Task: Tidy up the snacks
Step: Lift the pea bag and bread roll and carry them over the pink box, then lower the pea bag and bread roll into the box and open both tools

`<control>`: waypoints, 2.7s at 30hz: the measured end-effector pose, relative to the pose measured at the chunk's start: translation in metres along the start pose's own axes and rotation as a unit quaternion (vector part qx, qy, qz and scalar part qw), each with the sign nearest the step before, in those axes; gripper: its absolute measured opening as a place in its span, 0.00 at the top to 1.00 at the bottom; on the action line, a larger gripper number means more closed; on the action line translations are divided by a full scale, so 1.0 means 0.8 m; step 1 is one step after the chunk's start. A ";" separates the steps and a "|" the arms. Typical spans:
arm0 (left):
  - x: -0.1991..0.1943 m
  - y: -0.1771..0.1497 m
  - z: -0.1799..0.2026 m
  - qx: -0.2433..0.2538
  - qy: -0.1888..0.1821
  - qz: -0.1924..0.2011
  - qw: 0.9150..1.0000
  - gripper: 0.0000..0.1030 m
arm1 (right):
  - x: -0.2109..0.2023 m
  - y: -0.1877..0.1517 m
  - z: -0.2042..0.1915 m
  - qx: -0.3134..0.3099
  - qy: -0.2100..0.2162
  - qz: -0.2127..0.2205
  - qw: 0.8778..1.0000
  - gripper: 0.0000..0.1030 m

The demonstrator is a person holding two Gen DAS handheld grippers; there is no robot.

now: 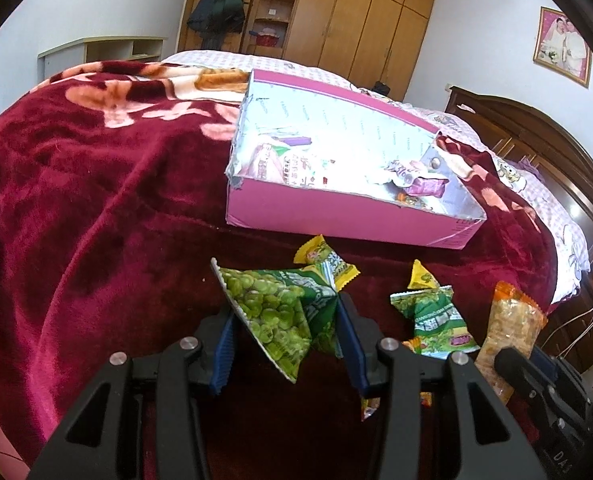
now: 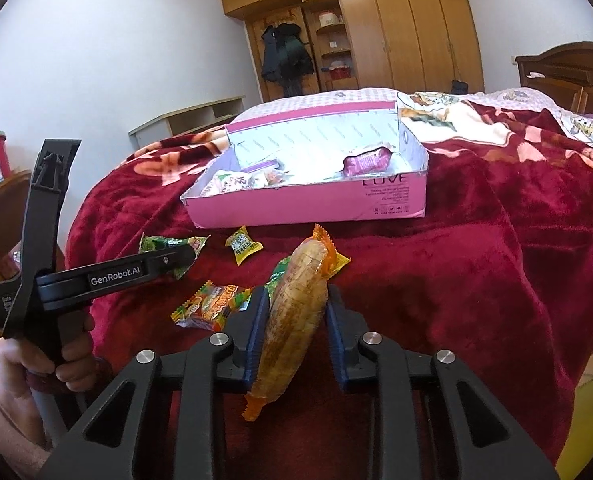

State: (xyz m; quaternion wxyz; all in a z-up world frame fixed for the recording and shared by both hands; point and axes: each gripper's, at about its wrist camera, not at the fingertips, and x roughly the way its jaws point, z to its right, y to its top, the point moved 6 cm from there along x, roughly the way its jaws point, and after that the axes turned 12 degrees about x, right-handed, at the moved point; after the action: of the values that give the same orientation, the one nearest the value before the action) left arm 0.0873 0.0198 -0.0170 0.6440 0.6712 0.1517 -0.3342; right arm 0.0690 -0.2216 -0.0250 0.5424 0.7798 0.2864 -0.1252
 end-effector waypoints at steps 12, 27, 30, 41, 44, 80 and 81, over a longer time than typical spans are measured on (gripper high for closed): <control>-0.008 0.004 0.005 0.007 0.000 0.007 1.000 0.53 | -0.026 0.023 0.000 -0.020 -0.024 0.047 0.998 0.74; -0.017 0.016 0.021 0.028 -0.004 0.017 0.999 0.53 | -0.026 0.047 0.018 0.001 -0.021 0.048 0.999 0.74; -0.019 0.025 0.021 0.031 -0.004 0.022 0.999 0.53 | -0.026 0.057 0.020 0.002 -0.021 0.052 0.998 0.74; -0.018 0.072 0.024 0.047 0.003 0.045 0.998 0.53 | -0.020 0.093 0.016 -0.015 -0.012 0.067 0.998 0.74; -0.012 0.086 0.026 0.055 0.008 0.052 0.997 0.53 | -0.017 0.101 0.017 -0.017 -0.013 0.070 0.997 0.74; 0.126 0.114 0.049 0.082 -0.037 -0.019 0.996 0.52 | 0.060 0.214 0.040 -0.014 -0.043 0.083 0.996 0.75; 0.125 0.114 0.048 0.082 -0.038 -0.021 0.996 0.52 | 0.063 0.214 0.040 -0.014 -0.043 0.080 0.996 0.75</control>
State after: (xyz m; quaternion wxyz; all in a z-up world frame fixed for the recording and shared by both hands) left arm 0.2083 -0.0514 -0.0101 0.5849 0.7053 0.1130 -0.3843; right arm 0.2130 -0.2781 0.0701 0.5730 0.7868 0.2011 -0.1103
